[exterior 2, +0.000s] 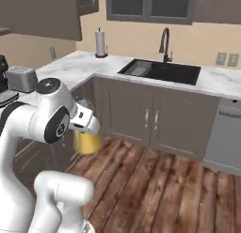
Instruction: There is a tray on the dining counter. Grab the cup, mug, and pitcher and place them on the tray. The pitcher may be placed next to the tray if it cannot fit the tray.
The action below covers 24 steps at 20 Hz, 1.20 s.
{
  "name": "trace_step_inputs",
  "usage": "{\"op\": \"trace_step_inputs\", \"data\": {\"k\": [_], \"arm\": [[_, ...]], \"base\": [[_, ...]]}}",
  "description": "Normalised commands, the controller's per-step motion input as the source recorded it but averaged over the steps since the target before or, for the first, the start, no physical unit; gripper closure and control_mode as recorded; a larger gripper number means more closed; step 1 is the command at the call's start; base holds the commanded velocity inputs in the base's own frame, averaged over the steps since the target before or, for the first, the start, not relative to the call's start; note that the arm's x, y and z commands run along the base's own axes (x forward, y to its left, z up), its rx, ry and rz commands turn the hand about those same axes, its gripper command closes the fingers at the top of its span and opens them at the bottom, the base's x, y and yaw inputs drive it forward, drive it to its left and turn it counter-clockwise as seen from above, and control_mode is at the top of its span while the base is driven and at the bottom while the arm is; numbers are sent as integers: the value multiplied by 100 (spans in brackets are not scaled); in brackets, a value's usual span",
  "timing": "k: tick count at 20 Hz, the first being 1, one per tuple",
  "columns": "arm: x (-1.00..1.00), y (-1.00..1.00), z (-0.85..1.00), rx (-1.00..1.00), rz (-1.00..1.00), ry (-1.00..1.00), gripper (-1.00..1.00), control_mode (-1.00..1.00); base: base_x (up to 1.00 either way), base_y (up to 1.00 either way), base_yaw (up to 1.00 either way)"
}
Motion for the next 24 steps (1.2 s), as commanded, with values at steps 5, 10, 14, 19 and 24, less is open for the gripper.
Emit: {"op": "trace_step_inputs", "data": {"k": [5, 10, 14, 19, 24], "arm": [[0, 0, 0, 0, 0, 0, 100, 100], [0, 0, 0, 0, 0, 0, 100, 100], [0, 0, 0, 0, 0, 0, 100, 100], [0, 0, 0, 0, 0, 0, 100, 100], [0, 0, 0, 0, 0, 0, 100, 100]], "base": [[0, 0, -99], [0, 0, -94], [26, 8, -80], [46, 13, -70], [76, 45, -58]]}}
